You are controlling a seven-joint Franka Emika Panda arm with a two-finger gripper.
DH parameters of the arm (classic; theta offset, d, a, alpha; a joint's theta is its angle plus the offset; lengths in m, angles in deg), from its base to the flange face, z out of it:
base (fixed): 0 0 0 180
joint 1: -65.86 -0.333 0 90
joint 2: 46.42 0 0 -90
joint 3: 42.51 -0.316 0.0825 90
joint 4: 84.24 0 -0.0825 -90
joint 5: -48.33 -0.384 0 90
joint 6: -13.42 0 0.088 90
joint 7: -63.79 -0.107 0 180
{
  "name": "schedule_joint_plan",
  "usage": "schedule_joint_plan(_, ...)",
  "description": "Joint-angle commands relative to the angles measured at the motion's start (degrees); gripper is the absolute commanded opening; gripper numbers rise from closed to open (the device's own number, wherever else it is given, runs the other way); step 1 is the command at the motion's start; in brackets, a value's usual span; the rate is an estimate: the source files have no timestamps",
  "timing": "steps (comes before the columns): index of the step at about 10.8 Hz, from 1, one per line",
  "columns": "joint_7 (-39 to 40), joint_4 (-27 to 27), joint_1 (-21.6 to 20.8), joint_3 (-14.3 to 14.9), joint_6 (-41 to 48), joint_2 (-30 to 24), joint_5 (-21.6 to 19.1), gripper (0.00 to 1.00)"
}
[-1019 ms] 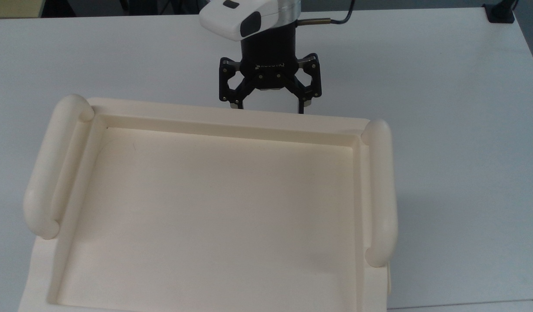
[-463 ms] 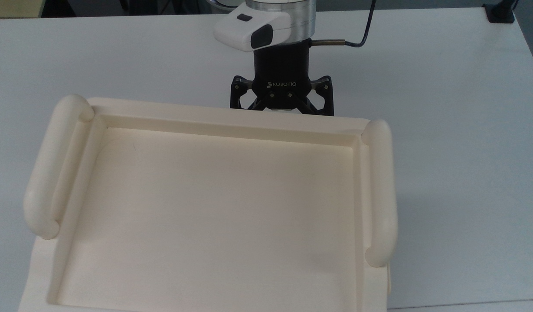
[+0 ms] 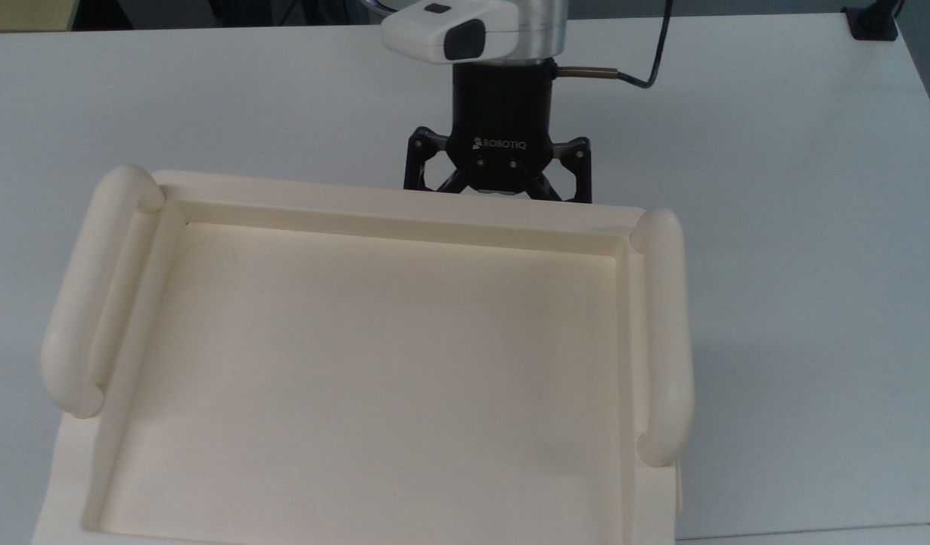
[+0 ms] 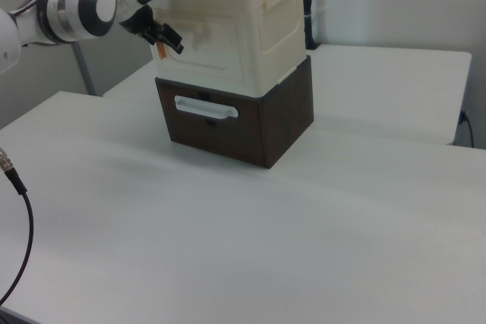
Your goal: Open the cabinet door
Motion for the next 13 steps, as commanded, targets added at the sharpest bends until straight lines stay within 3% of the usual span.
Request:
schedule_joint_plan(1,-7.54,0.02,-2.47,0.71,-2.9,0.44,4.71,1.0)
schedule_joint_plan(3,-10.01,-0.59,-3.78,0.8,-2.9,0.44,6.21,0.99)
schedule_joint_plan(7,-14.15,-0.69,-3.97,0.89,-3.51,0.44,11.21,0.82)
schedule_joint_plan(9,-16.78,-0.77,-3.88,1.06,-3.78,0.52,12.97,0.58)
schedule_joint_plan(11,-18.11,-0.77,-3.62,1.15,-5.36,0.96,14.39,0.58)
schedule_joint_plan(12,-18.11,-0.86,-3.62,1.24,-5.45,1.14,14.48,0.53)
schedule_joint_plan(13,-18.2,-1.3,-3.62,1.15,-5.45,1.23,14.65,0.35)
